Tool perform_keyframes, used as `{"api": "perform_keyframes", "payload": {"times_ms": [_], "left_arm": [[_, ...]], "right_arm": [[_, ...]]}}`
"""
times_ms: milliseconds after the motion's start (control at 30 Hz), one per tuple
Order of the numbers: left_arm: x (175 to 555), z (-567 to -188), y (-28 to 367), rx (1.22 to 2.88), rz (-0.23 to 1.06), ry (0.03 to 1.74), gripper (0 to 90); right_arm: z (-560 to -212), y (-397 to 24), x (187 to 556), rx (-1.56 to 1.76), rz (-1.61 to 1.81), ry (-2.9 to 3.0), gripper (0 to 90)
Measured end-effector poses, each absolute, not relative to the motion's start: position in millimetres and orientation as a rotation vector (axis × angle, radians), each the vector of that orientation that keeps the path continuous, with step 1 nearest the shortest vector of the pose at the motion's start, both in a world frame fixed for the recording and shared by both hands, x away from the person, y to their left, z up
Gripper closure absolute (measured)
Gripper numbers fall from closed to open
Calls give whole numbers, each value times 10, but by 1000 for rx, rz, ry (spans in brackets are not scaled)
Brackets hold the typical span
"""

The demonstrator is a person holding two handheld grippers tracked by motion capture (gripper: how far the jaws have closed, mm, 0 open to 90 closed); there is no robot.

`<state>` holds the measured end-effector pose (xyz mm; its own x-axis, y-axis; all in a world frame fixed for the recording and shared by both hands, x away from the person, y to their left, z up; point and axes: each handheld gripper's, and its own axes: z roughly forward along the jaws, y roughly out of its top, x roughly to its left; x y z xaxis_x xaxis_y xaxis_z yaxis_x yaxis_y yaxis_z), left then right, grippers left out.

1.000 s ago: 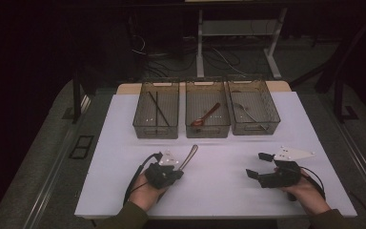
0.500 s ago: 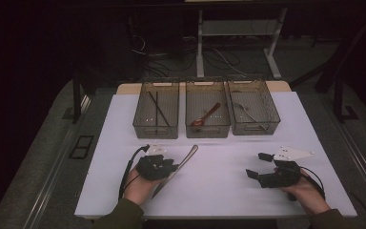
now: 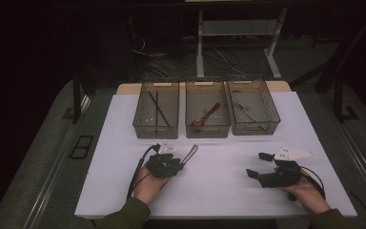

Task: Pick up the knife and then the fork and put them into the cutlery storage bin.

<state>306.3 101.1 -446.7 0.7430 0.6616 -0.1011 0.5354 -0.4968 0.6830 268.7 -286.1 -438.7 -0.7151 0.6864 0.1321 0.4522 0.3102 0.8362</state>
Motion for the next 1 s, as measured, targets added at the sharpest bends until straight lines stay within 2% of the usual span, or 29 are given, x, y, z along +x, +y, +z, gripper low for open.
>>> {"api": "perform_keyframes", "payload": {"times_ms": [133,467,733,1000], "left_arm": [[3040,-4470,985,2234,259,884,773],[3023,-4474,984,2240,283,852,794],[3028,-4414,1019,2257,250,802,794],[3001,-4321,1015,2271,208,709,793]], "right_arm": [[-4388,-2859,2690,1034,1360,2332,167],[-4408,-2872,2719,1069,1359,2347,167],[-4397,-2878,2763,1094,1346,2462,167],[-4355,-2805,2775,965,1327,2609,167]]}}
